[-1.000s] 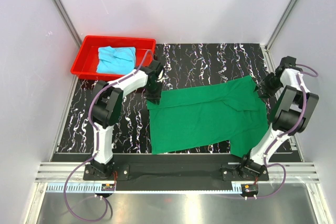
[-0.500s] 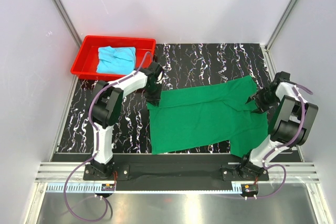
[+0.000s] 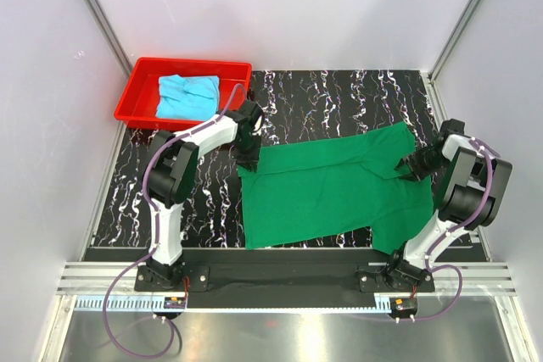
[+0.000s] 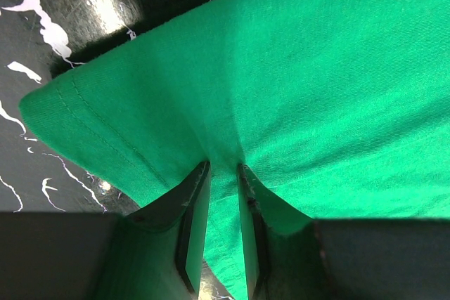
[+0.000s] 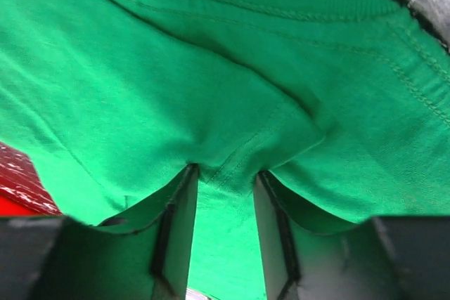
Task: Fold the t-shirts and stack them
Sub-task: Fold the tshirt
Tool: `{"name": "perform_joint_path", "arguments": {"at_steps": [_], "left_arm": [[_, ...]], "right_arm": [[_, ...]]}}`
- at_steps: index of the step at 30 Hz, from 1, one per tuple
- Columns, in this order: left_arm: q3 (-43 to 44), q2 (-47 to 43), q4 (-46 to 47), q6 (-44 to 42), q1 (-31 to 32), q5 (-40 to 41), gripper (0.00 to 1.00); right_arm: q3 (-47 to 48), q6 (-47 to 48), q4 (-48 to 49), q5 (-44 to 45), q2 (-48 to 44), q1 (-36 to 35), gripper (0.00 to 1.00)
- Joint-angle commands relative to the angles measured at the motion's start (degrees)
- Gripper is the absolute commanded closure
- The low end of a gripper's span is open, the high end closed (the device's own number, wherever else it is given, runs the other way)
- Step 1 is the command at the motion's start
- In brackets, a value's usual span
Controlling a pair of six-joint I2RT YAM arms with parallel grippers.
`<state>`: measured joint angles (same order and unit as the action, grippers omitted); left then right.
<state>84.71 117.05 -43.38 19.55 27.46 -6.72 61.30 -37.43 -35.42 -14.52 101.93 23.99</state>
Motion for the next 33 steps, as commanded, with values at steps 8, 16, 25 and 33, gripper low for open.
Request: {"name": "perform_joint_path", "arguments": {"at_steps": [8, 16, 25, 33], "left_arm": [[-0.8, -1.0, 1.2, 0.1, -0.6, -0.9, 0.72], [0.1, -0.2, 0.8, -0.1, -0.7, -0.8, 0.73], [0.0, 0.0, 1.0, -0.2, -0.9, -1.3, 0.73], [-0.2, 0.5, 1.1, -0.3, -1.0, -1.8, 0.73]], "right_arm": [[3.8, -1.2, -1.7, -1.0, -0.2, -0.3, 0.77], [5.8, -4.0, -7.8, -0.9, -1.6, -0.3, 1.00], [3.6, -15.6, -14.1, -0.3, -6.8, -0.3, 1.00], [1.2, -21.7, -16.2, 1.0, -9.7, -0.3, 1.00]]}}
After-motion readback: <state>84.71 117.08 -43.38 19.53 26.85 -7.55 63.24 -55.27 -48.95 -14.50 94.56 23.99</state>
